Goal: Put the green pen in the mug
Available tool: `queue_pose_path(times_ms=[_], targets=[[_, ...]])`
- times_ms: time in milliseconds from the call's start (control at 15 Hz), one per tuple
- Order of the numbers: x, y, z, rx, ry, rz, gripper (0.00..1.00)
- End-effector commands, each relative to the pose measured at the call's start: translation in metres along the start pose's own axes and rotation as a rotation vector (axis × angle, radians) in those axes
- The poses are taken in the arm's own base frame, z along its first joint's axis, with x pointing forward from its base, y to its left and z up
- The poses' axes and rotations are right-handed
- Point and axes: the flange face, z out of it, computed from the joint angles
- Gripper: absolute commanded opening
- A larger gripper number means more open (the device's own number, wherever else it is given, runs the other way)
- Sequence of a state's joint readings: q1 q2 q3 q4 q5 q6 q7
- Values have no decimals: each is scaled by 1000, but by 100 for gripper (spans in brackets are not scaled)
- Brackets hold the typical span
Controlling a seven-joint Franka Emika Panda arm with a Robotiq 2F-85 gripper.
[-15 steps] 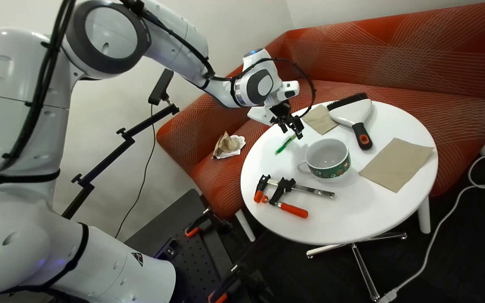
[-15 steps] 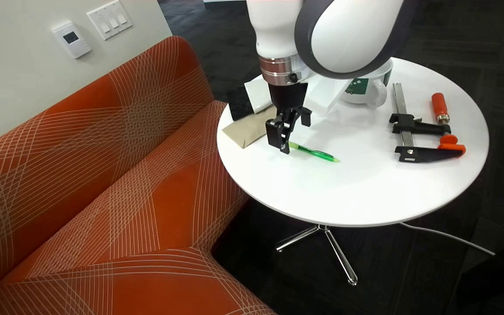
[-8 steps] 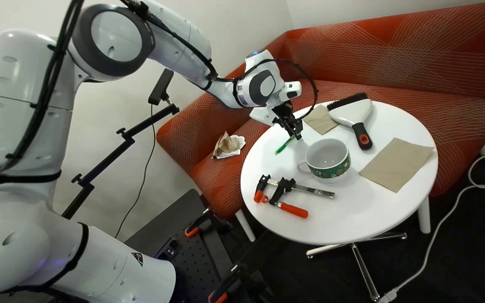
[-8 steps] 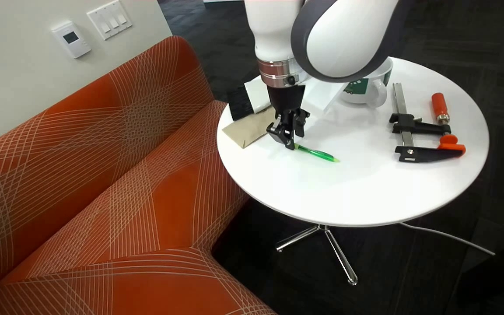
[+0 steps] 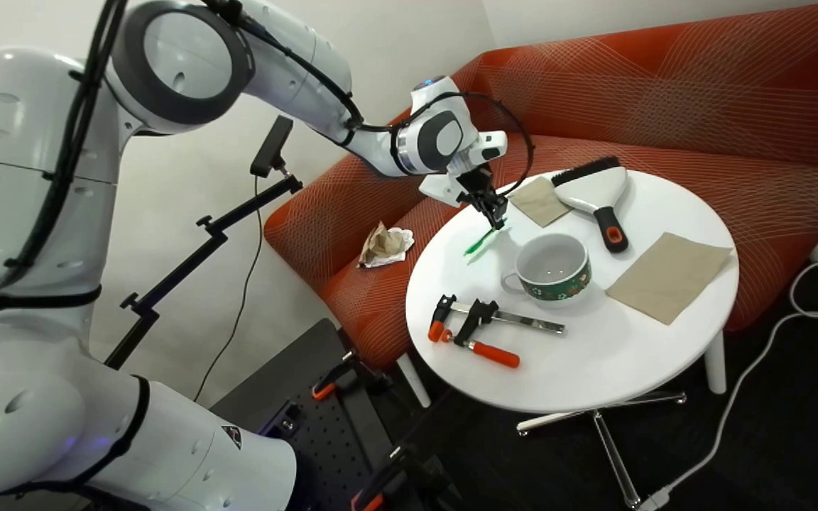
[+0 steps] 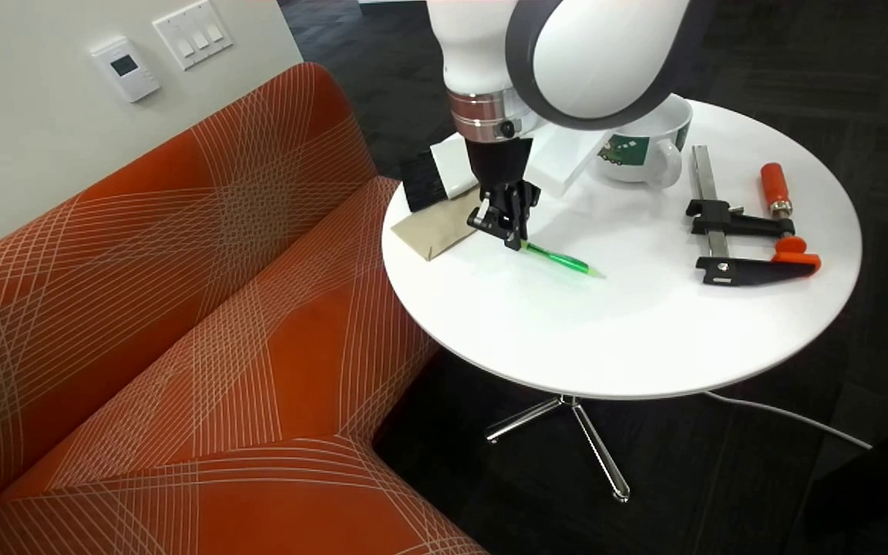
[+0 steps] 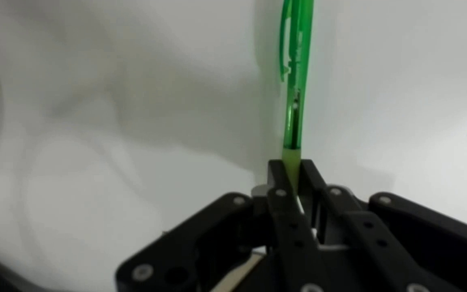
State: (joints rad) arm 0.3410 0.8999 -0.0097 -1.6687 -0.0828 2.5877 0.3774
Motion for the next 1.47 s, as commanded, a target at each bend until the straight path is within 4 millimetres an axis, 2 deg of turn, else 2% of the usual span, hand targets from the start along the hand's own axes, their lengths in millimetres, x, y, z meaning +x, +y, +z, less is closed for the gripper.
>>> queue_pose_path(times_ms=[0,200,400,533,733,933,1067,1200,1400], targets=[[-12,5,-65,-11,40,80,3],[-16,16,-116,-27,114,157,3],[-24,38,-165,-50,204,261,3],[-30,58,-190,-77,267,345,3],[-37,86,-216,-137,359,460,3],[-42,112,-228,-205,451,556,3],[-45,123,-229,-242,514,611,3],[-47,133,-221,-276,564,658,3],[-51,146,-197,-322,607,717,3]])
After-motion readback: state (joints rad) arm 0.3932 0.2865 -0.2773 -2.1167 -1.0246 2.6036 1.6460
